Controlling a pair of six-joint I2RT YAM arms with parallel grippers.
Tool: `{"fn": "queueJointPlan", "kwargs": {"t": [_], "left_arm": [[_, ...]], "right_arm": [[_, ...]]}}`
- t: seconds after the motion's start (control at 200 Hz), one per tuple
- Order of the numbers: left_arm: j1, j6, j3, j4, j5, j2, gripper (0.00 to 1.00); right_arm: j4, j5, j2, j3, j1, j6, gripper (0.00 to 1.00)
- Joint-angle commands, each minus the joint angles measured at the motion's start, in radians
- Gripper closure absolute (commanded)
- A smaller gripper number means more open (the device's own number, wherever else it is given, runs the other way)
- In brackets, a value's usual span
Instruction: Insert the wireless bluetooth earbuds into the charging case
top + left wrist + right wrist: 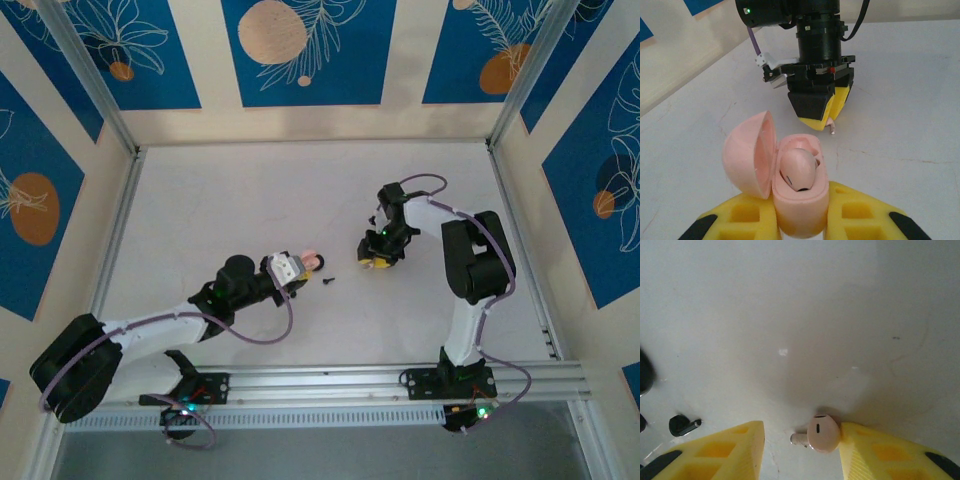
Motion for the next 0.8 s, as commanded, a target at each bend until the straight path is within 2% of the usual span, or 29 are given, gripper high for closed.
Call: {"fn": "queueJointPlan", "kwargs": {"t": [0.0, 0.275, 0.57, 0.79], "left_arm": [[-0.011, 0.014, 0.0, -0.002, -0.01, -0.015, 0.81], [-0.011, 0.016, 0.001, -0.003, -0.012, -0.015, 0.81], [-0.012, 0.019, 0.003, -0.006, -0.012, -0.018, 0.82], [-0.012, 0.016, 0.003, -0.009, -0.009, -0.02, 0.81]], "right_arm": [[0.016, -0.051, 0.009, 0.036, 0.013, -0.014, 0.57], [-0.01, -0.038, -0.003, 0.073, 0.028, -0.041, 0.58], [-0.177, 0.193, -0.021, 0.141, 0.073, -0.06, 0.59], [-0.209, 0.253, 0.024, 0.185, 0.11, -0.059, 0.6]]}}
